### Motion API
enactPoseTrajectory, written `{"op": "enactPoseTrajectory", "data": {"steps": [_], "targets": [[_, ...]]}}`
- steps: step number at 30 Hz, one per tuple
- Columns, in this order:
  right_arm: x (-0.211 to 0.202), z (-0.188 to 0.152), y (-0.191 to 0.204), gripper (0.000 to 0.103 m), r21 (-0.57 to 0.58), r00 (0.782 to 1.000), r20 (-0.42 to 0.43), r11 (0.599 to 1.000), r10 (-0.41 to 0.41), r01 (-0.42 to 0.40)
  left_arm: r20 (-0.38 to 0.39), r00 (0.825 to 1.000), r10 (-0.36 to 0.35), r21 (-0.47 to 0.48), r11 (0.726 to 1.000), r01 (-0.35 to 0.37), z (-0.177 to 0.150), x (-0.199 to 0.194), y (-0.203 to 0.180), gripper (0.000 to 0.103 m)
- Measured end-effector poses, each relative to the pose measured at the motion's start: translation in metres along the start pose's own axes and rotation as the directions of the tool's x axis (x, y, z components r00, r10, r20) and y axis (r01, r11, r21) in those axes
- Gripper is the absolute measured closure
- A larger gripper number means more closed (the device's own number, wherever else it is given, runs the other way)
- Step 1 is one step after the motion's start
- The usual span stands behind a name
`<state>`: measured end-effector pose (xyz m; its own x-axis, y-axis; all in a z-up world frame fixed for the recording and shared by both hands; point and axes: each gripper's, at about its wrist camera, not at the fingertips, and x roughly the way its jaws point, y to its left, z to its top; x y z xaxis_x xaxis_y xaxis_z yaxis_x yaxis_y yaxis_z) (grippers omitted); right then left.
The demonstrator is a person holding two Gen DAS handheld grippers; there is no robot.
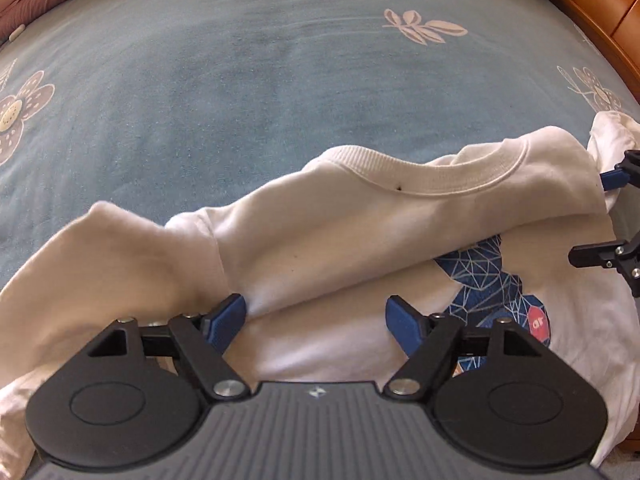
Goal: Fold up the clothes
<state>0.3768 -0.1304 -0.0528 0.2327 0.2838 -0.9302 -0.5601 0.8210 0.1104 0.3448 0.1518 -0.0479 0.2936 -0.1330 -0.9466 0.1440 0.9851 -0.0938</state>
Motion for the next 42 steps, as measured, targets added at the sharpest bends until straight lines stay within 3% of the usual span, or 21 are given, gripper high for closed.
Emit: {"op": "enactPoseTrajectory", "data": {"steps": [3,9,13,15,18,20,25,29,32,35,39,42], "targets": [[-0.009,0.009,-0.006,0.0,0.002,0.999,-0.012,0.999,0.043,-0.043,0.007,0.999,-0.035,-0.021,0.999,0.035,0.01,-0.014,0.011,0.027],[-0.023,0.052,-0.033,0.0,0.061,0.985,0.1,0.987,0.14,-0.146,0.136,0.987,-0.089,0.061,0.995,0.081,0.066,-0.026,0.024,0.026],[-0.003,0.088,-0.041,0.0,0.066,0.963,0.152,0.97,0.221,-0.233,0.136,0.982,-0.129,0.073,0.99,0.12,0.098,0.002,0.03,0.026],[0.012,0.092,-0.048,0.0,0.146,0.949,0.12,0.941,0.291,-0.307,0.073,0.982,-0.172,0.016,0.985,0.171,0.105,0.022,0.038,0.027],[0.028,0.089,-0.056,0.0,0.262,0.917,0.09,0.879,0.389,-0.399,0.004,0.968,-0.25,-0.075,0.966,0.249,0.093,0.033,0.048,0.027],[0.021,0.076,-0.053,0.0,0.284,0.899,0.103,0.854,0.425,-0.437,-0.004,0.959,-0.283,-0.072,0.957,0.282,0.077,0.024,0.047,0.027],[-0.006,0.048,-0.032,0.0,0.249,0.863,0.086,0.828,0.498,-0.503,-0.064,0.931,-0.361,0.01,0.932,0.362,0.035,-0.001,0.032,0.027],[-0.008,0.024,-0.007,0.0,0.223,0.848,-0.021,0.829,0.529,-0.512,-0.135,0.912,-0.388,-0.04,0.921,0.387,-0.001,-0.005,0.03,0.026],[-0.002,0.002,0.011,0.0,0.204,0.848,-0.114,0.848,0.518,-0.49,-0.183,0.921,-0.345,-0.025,0.938,0.347,-0.024,-0.004,0.022,0.027],[-0.01,-0.008,0.025,0.0,0.138,0.857,-0.155,0.87,0.492,-0.474,-0.15,0.943,-0.298,0.075,0.947,0.312,-0.028,-0.018,0.011,0.027],[-0.037,0.005,0.032,0.0,0.005,0.891,-0.097,0.895,0.443,-0.445,-0.051,0.96,-0.275,0.215,0.936,0.279,-0.012,-0.041,0.001,0.026],[-0.046,0.03,0.023,0.0,-0.069,0.911,-0.028,0.909,0.411,-0.412,0.004,0.959,-0.285,0.296,0.916,0.271,0.012,-0.045,0.005,0.026]]}}
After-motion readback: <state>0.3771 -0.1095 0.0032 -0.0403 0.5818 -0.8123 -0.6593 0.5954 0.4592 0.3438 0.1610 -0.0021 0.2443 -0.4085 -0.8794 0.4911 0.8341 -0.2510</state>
